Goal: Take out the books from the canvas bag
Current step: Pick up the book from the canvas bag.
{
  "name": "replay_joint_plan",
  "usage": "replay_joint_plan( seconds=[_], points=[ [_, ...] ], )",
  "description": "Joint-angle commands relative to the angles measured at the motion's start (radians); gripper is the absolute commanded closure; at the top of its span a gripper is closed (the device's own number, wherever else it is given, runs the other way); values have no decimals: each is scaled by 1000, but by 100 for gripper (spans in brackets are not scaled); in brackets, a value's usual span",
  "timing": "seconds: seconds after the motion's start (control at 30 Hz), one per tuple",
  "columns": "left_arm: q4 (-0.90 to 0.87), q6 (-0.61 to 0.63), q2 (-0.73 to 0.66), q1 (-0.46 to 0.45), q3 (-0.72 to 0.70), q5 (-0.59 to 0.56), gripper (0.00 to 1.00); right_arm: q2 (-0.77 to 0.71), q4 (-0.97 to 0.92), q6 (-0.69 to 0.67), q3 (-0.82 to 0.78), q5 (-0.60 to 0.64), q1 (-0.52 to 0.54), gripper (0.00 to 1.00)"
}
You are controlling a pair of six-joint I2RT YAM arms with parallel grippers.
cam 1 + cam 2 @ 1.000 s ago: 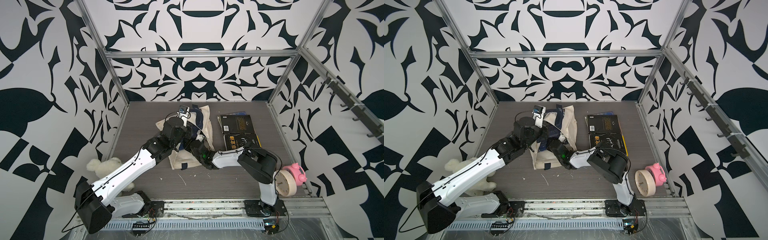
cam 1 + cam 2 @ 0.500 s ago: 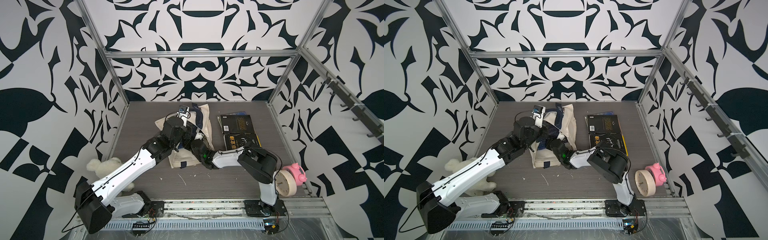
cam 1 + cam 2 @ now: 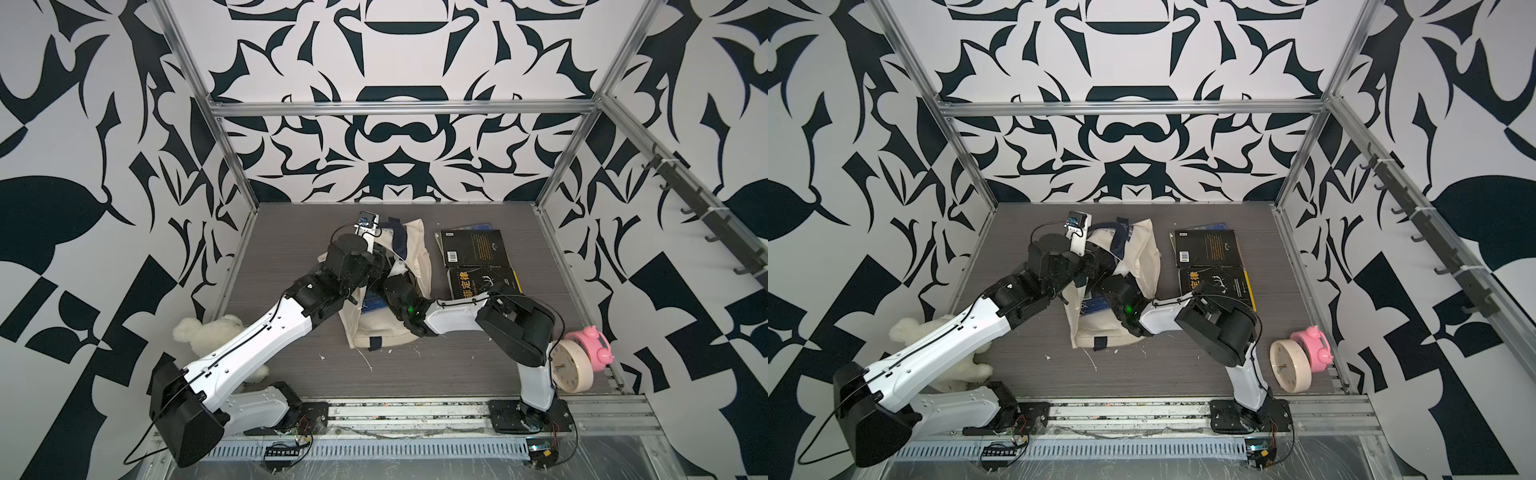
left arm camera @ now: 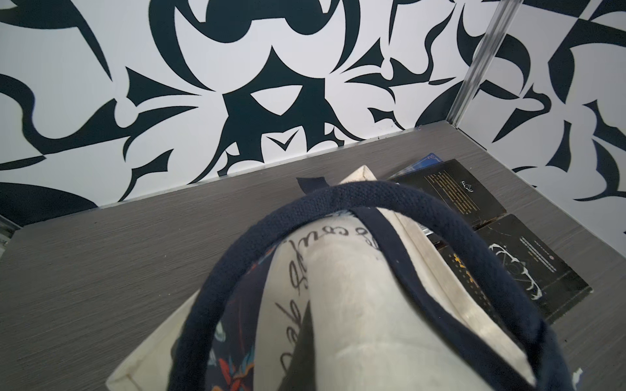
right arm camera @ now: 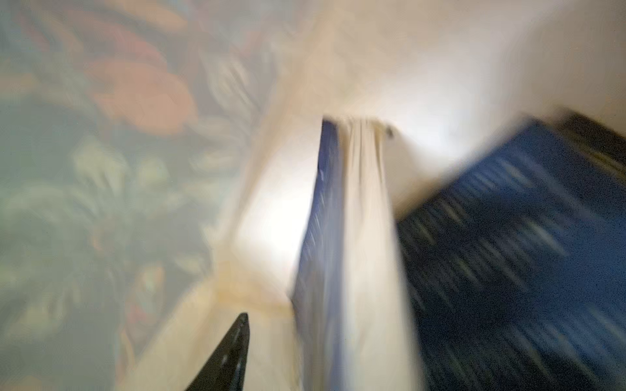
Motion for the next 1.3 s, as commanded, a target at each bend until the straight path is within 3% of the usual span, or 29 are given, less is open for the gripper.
replay_joint_plan(
  seconds=[0.0, 0.07, 0.13, 0.33, 0.5, 0.8, 1.27],
  points=[
    [129, -7, -24, -8, 34, 26, 100, -26, 68, -20, 63, 14, -15, 51],
    [129, -10, -26, -9, 33, 30, 100, -22, 61, -16, 80, -15, -24, 53],
    [130, -10, -25, -9, 33, 29, 100, -30, 66, -9, 68, -27, -28, 65],
    [127, -8, -22, -8, 36, 6, 100, -27, 141, 7, -9, -71, -28, 84],
    [103, -12, 5, -8, 56, -92, 100, -61, 144, -7, -55, -137, -24, 100],
    [60, -16, 65, -2, 96, -232, 100, -250, -44, -105, -152, -152, -23, 100],
    [-10, -59, 146, 44, 146, -274, 100, -621, -257, -333, -287, -182, -22, 100]
  ],
)
